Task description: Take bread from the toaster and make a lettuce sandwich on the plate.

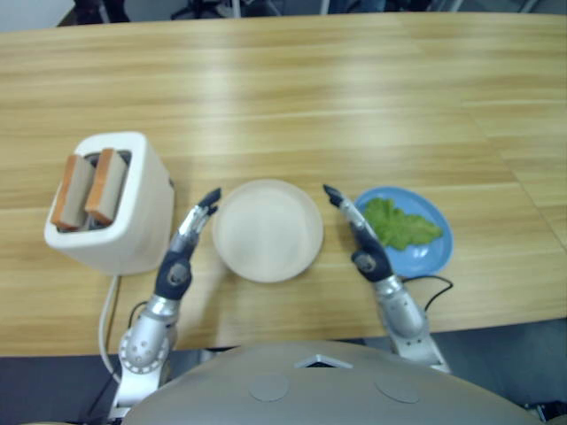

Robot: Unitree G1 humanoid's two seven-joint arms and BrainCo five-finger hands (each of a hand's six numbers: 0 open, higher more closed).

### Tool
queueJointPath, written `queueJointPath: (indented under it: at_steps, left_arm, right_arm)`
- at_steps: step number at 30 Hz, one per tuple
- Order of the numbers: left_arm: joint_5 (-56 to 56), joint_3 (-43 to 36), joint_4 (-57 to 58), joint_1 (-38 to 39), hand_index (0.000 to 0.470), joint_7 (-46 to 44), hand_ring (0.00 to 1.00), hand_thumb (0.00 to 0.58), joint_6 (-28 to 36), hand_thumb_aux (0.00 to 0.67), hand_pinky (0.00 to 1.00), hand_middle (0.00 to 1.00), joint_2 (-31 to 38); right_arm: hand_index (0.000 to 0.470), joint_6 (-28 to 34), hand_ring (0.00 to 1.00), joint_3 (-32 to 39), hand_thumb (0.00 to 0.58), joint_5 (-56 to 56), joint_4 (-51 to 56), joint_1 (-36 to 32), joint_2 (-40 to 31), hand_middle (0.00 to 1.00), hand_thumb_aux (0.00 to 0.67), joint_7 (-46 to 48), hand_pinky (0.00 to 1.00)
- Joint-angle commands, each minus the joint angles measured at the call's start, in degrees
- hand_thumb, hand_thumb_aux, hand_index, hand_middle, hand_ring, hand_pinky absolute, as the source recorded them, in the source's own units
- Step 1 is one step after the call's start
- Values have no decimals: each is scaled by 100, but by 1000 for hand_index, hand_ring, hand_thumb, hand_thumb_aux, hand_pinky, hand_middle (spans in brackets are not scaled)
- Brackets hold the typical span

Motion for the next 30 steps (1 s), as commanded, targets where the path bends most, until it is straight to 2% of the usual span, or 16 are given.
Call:
queueJointPath:
  at_steps: [1, 8, 12, 14, 17, 21, 24, 27, 30]
  left_arm:
    - [67, 14, 25, 23, 0, 4, 0, 0, -12, 0, 0, 0, 24]
    - [126, 12, -1, 31, 0, -4, 0, 0, -44, 0, 0, 0, 43]
    - [279, 218, -979, 194, 0, -44, 0, 0, 263, 0, 0, 0, 276]
    - [244, 813, -1838, 263, 0, 148, 0, 0, 697, 0, 0, 0, 406]
    - [-483, 1798, -2879, 282, 0, 373, 0, 0, 1489, 0, 0, 0, 732]
    - [-1265, 3349, -3716, 158, 0, 765, 0, 0, 2311, 0, 0, 0, 1089]
    - [-1431, 4495, -3661, -62, 0, 1088, 0, 0, 2717, 0, 0, 0, 1235]
    - [-965, 5404, -3331, -334, 0, 1442, 0, 0, 3214, 0, 0, 0, 1311]
    - [-241, 5581, -2768, -507, 0, 1573, 0, 0, 3776, 0, 0, 0, 1432]
  right_arm:
    - [0, -5, 0, -32, 0, -39, 28, -24, -13, 0, 0, -20, 0]
    - [0, -30, 0, -11, 0, -34, 57, -26, -16, 0, 0, -10, 0]
    - [0, -24, 0, 4, 0, -27, 41, -5, -5, 0, 0, -9, 0]
    - [0, -14, 0, 32, 0, -22, 57, -22, 9, 0, 0, 1, 0]
    - [0, -3, 0, 77, 0, -36, 119, -72, 41, 0, 0, 7, 0]
    - [0, -5, 0, 119, 0, -66, 180, -105, 112, 0, 0, -13, 0]
    - [0, -2, 0, 154, 0, -94, 212, -129, 168, 0, 0, -24, 0]
    - [0, -3, 0, 166, 0, -107, 230, -153, 190, 0, 0, -29, 0]
    - [0, -2, 0, 156, 0, -121, 241, -159, 209, 0, 0, -69, 0]
